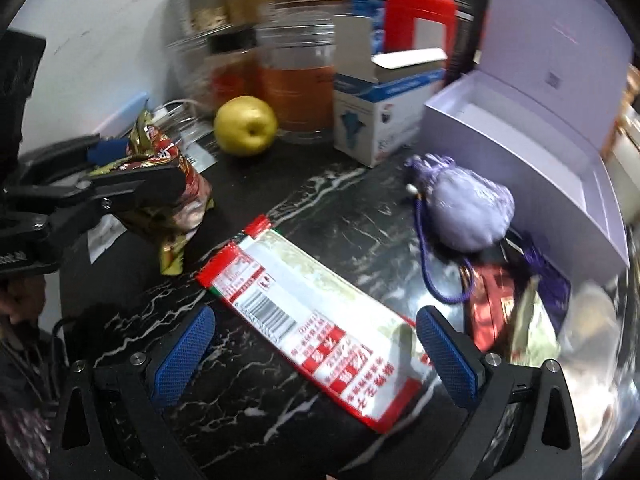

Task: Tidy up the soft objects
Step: 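Grasp the red-and-white snack packet with the right gripper while the left gripper holds the gold bag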

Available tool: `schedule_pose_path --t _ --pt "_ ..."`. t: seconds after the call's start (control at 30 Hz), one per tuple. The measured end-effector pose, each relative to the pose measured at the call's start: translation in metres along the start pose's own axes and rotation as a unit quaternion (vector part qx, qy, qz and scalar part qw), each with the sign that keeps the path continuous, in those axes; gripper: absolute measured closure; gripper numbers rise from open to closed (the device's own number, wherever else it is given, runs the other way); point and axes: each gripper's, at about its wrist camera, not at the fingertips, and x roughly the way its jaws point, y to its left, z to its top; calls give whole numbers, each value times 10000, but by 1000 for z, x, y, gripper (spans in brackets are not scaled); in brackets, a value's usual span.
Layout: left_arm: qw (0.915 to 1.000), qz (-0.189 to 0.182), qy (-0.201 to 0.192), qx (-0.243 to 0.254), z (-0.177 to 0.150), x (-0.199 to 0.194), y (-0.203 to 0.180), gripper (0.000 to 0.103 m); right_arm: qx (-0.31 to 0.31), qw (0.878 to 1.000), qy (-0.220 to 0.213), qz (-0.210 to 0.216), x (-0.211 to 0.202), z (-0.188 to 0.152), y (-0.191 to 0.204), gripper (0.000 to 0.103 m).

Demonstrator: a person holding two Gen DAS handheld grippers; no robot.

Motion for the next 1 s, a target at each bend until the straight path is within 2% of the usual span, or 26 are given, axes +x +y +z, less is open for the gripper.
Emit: schedule_pose_path --t 0.13,0.23,0.3,0.37,0.43,0.53,0.77,0.93,1.0 --pt "10000 50 -18 39 2 -2 -1 47 -328 9994 -37 42 8 9 2 0" --pt "9999 94 -15 77 2 -1 -2 47 -428 9988 109 193 18 13 -1 3" --pt "9998 126 -16 126 1 -1 -4 47 -457 9981 299 275 26 12 -1 11" --pt "9997 158 -22 187 1 0 -7 47 -573 9980 220 134 23 10 1 20" --pt "9996 171 -25 236 1 2 -10 47 -531 9984 139 137 18 7 2 37" --pt "9997 91 1 225 0 6 -12 47 -325 9994 127 16 10 1 -2 45" --pt "9998 -87 188 49 -9 25 -7 47 525 9985 61 -159 -11 -22 -16 49" --pt "9998 -77 158 115 -9 28 -13 47 777 9966 -57 -263 -25 -45 -15 49" --pt "9998 -110 183 43 -8 30 -13 51 901 9952 -153 -364 -30 -51 -17 51"
